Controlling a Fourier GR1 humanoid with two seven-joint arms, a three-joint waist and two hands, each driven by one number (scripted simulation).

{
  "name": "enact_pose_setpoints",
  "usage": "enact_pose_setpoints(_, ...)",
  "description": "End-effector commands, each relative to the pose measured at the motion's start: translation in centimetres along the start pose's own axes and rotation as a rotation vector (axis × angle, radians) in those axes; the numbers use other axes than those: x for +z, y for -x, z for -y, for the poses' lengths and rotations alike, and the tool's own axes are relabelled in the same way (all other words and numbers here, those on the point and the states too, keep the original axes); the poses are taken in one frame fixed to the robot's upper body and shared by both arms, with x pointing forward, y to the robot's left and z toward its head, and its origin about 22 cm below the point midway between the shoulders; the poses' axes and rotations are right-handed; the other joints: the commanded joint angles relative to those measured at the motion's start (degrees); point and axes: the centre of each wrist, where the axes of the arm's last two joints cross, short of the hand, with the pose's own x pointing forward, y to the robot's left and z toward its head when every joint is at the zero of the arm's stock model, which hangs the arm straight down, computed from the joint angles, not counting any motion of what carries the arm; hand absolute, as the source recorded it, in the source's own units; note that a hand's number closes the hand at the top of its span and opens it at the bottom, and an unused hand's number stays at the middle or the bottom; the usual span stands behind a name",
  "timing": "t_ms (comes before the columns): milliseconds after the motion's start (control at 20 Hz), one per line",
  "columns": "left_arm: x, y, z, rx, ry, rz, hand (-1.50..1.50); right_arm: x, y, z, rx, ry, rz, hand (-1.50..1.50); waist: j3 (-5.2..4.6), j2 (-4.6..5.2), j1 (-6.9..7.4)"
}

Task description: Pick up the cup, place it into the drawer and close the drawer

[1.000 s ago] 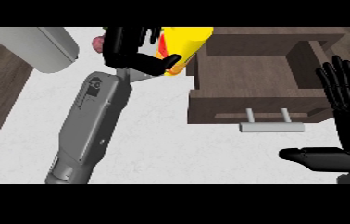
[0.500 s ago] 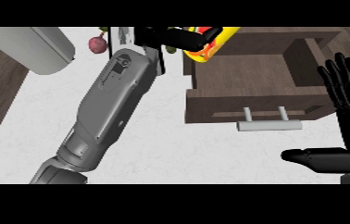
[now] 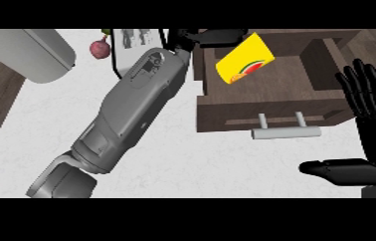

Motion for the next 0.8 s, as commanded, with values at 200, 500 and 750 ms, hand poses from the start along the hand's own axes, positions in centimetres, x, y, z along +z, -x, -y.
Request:
enact_pose_setpoints(200,0.6,2.0,0.7,-0.060,0.033,-0.080,1.50,-1.9,-0.1,-0.9,-0.002,0.000,0.004,-1.50,0.00,0.29,-0.41)
enact_pose_setpoints(500,0.8,2.5,1.6,-0.195,0.022,-0.139,1.50,-0.8,0.4,0.5,0.003,-0.021,0.022,-1.50,0.08,0.70,-2.79)
enact_pose_setpoints(750,2.2,4.1,1.8,-0.267,0.063,-0.193,-1.50,-2.8,-0.2,-0.5,-0.009,-0.027,0.024,-1.50,0.04,0.79,-2.63)
